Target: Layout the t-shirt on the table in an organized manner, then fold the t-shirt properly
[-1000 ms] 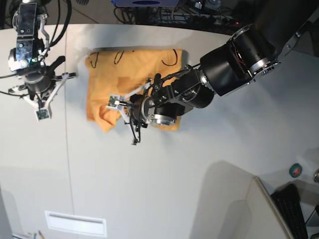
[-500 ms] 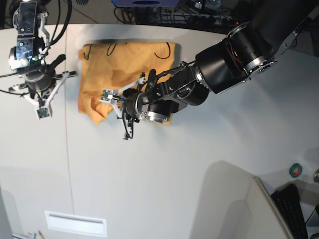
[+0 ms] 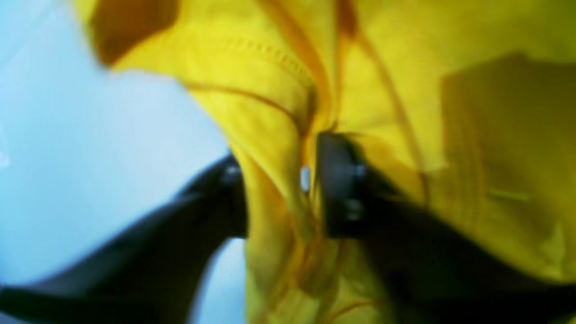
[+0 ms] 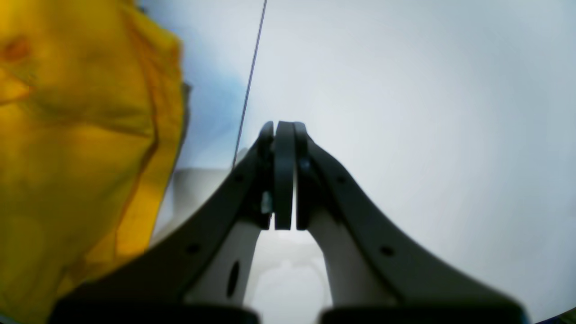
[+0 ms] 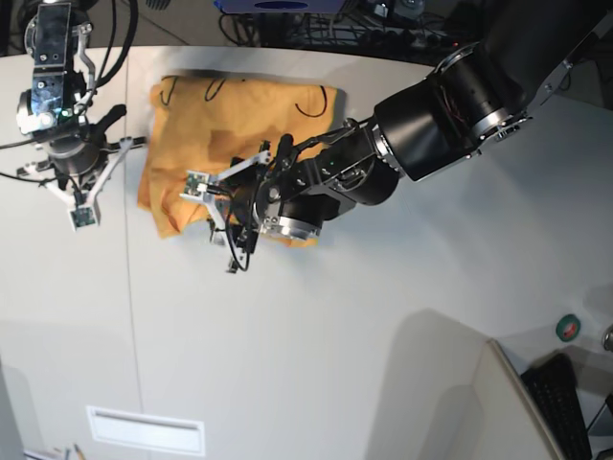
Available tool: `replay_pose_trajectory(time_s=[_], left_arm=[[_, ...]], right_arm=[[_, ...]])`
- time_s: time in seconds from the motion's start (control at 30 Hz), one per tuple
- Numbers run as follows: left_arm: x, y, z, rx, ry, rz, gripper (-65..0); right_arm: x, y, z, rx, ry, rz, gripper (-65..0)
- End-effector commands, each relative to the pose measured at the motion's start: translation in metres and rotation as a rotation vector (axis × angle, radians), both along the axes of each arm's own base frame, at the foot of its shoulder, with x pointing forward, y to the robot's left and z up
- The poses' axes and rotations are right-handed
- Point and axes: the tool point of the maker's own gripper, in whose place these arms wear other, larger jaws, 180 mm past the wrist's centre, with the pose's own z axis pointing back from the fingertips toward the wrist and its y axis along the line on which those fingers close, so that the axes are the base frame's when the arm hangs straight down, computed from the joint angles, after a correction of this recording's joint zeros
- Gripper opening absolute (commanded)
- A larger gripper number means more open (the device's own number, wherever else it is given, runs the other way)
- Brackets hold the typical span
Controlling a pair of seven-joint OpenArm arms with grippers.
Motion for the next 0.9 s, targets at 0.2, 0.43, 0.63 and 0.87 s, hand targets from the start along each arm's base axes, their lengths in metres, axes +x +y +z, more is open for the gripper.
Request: replay_pose_trajectory(time_s=[0.2, 0.43, 0.63, 0.87], left_arm=[[0.049, -0.011, 0.056, -0.161, -0.074, 0.120, -9.4], [0.091, 0.009, 0.137, -0.376, -0.080, 0.405, -16.1], [0.071, 0.079, 0.151, -0.481, 0.078, 0.677, -65.0], [-0.024, 0.180, 0.095, -0.394, 0.191, 0.927, -65.0]], right_arm=[[0.006, 0.000, 0.007, -0.005, -0.031, 0.009, -65.0], [-0.004, 0.002, 0.002, 0.001, -0.014, 0.010, -65.0], [-0.012, 0.016, 0.005, 0.027, -0.012, 0.056, -65.0], [-0.038, 0.003, 0.027, -0.014, -0.026, 0.040, -65.0]])
